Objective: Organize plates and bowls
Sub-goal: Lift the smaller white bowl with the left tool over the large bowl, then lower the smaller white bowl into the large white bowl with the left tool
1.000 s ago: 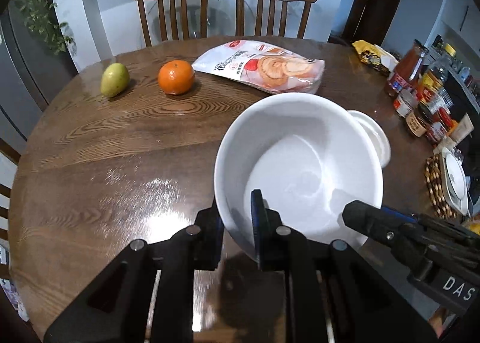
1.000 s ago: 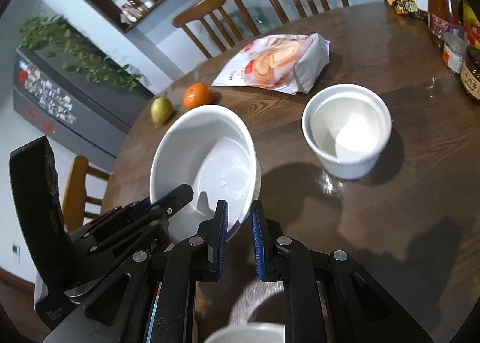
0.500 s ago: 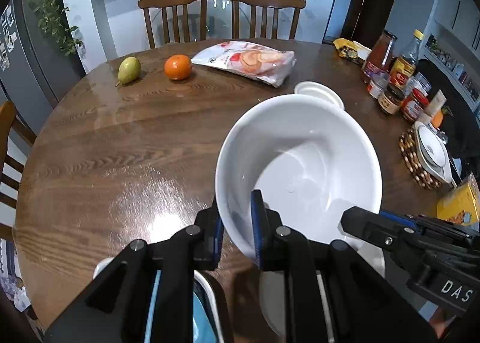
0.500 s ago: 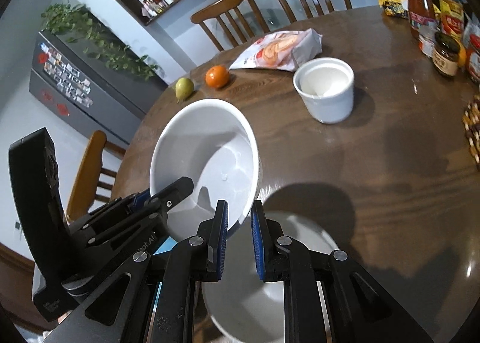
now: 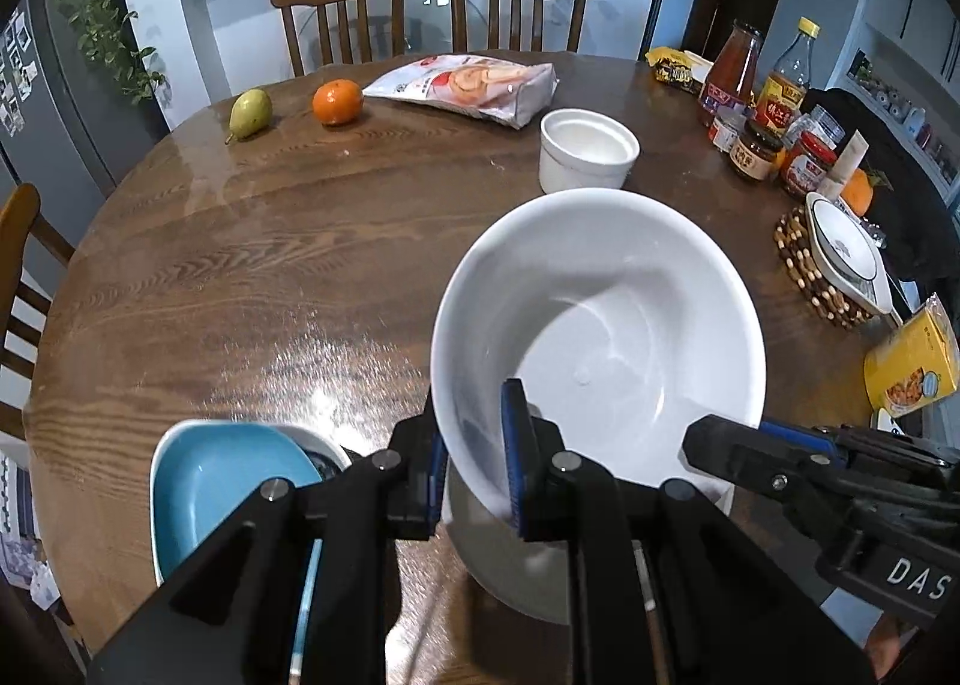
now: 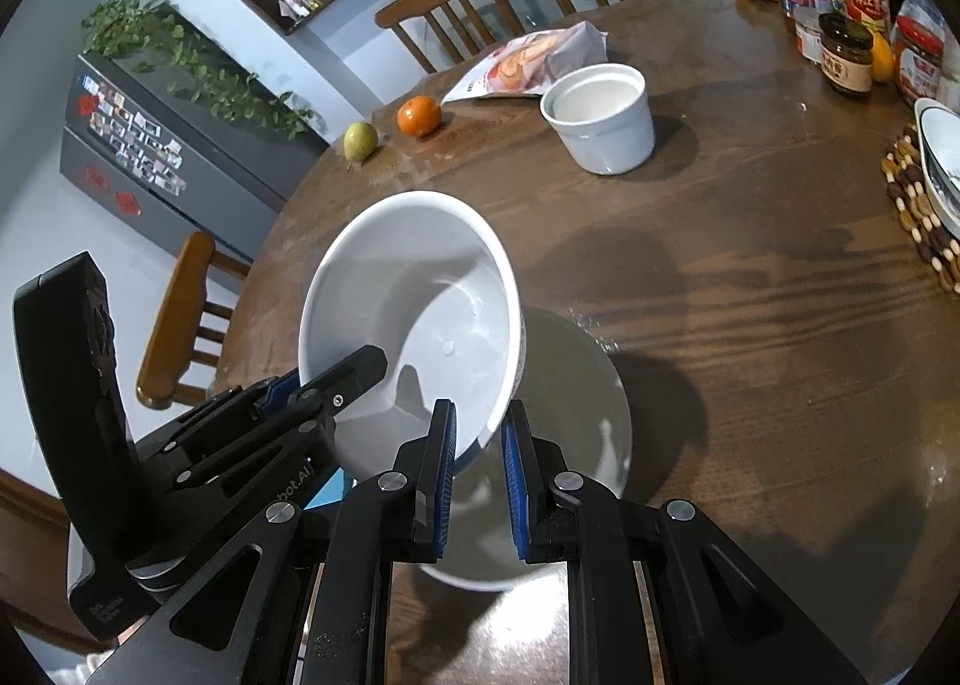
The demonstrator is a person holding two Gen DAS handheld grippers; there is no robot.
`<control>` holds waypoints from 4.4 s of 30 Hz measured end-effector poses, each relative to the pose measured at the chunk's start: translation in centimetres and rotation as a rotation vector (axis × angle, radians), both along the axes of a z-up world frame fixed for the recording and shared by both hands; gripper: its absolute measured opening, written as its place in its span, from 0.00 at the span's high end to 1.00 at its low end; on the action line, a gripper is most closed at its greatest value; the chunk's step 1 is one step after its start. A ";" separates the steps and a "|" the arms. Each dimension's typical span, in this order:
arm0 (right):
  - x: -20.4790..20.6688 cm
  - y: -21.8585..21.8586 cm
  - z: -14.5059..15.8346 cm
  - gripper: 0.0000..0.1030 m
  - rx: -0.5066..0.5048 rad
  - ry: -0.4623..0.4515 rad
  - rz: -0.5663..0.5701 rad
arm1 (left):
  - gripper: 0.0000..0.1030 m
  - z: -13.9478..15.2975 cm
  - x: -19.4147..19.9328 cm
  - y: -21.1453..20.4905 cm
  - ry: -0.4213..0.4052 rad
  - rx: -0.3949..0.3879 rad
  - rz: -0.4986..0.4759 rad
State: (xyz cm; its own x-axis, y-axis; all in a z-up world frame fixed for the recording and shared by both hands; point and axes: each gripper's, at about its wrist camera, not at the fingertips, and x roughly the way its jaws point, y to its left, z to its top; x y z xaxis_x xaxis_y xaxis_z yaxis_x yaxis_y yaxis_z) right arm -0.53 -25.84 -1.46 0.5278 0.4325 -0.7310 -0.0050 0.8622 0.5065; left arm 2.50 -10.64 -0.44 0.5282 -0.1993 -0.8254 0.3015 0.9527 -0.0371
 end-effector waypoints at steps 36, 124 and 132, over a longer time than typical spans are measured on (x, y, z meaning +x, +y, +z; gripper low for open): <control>-2.6 -0.4 -2.5 0.83 0.000 0.069 0.053 | 0.86 -1.8 -3.0 -0.8 0.070 0.050 -0.008; -1.0 0.5 -2.7 0.83 -0.041 0.102 0.140 | 0.85 -2.0 -1.8 -1.0 0.119 0.085 0.019; -1.0 0.5 -2.7 0.83 -0.040 0.102 0.139 | 0.85 -2.0 -2.0 -1.0 0.118 0.086 0.014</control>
State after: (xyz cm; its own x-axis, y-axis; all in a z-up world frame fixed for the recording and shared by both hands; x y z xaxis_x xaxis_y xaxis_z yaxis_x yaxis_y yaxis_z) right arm -1.50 -25.34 -4.14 0.3869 0.4656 -0.7960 -0.0761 0.8764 0.4756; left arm 0.55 -11.67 -2.42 0.4290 -0.1184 -0.8955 0.2862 0.9581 0.0104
